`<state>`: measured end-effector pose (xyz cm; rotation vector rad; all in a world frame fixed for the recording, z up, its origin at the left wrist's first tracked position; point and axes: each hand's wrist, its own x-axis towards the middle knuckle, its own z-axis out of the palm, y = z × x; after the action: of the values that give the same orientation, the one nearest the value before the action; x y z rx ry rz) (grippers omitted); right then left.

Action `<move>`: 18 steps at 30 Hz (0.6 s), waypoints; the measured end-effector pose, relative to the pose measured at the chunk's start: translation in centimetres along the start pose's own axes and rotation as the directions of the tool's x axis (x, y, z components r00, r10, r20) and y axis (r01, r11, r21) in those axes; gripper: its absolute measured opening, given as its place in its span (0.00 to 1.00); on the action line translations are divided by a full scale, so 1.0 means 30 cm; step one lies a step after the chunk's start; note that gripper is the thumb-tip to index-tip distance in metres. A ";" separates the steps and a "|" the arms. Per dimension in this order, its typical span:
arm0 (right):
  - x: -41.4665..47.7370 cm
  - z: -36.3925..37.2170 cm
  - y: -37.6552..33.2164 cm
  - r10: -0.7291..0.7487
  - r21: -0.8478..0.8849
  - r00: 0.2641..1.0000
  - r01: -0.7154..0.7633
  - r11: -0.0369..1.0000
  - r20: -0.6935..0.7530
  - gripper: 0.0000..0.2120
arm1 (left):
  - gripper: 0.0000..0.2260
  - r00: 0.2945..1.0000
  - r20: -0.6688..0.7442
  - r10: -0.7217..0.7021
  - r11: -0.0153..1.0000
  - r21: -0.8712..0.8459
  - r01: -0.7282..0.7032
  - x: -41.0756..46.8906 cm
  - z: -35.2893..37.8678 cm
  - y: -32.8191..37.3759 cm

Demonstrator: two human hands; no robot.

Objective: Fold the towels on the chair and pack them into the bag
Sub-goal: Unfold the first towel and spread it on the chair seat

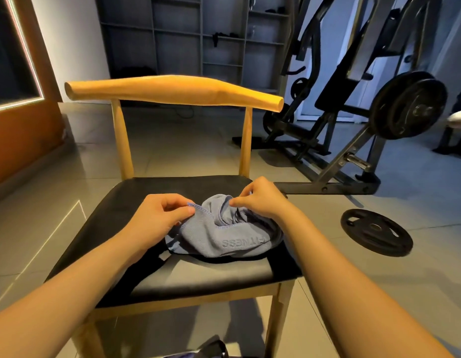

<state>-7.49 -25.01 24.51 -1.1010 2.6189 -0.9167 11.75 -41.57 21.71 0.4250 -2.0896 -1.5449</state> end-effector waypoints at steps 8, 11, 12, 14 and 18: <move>-0.031 -0.072 -0.014 -0.002 0.478 1.000 -0.007 0.878 0.018 0.07 | 0.09 0.999 -0.032 -0.017 1.000 0.007 0.017 0.011 -0.001 0.010; -0.083 -0.155 -0.048 -0.200 0.852 0.976 0.035 0.522 0.083 0.09 | 0.06 0.997 -0.047 -0.058 0.995 -0.083 0.054 0.017 -0.008 0.038; -0.096 -0.164 -0.046 -0.225 0.845 0.967 0.023 0.534 0.116 0.09 | 0.05 0.996 -0.024 -0.085 0.987 -0.137 0.081 0.017 -0.013 0.049; -0.115 -0.141 -0.014 -0.141 0.630 0.975 0.002 0.777 0.170 0.07 | 0.05 0.991 0.058 -0.120 0.978 -0.165 0.128 0.010 -0.024 0.062; -0.135 -0.071 0.040 0.046 0.479 0.985 -0.122 0.869 0.168 0.09 | 0.05 0.981 0.140 -0.131 0.991 -0.003 0.133 -0.001 -0.036 0.052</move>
<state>-6.08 -20.55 25.15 -0.8721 2.1157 -1.3197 12.46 -41.94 23.45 0.4721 -2.1948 -1.7069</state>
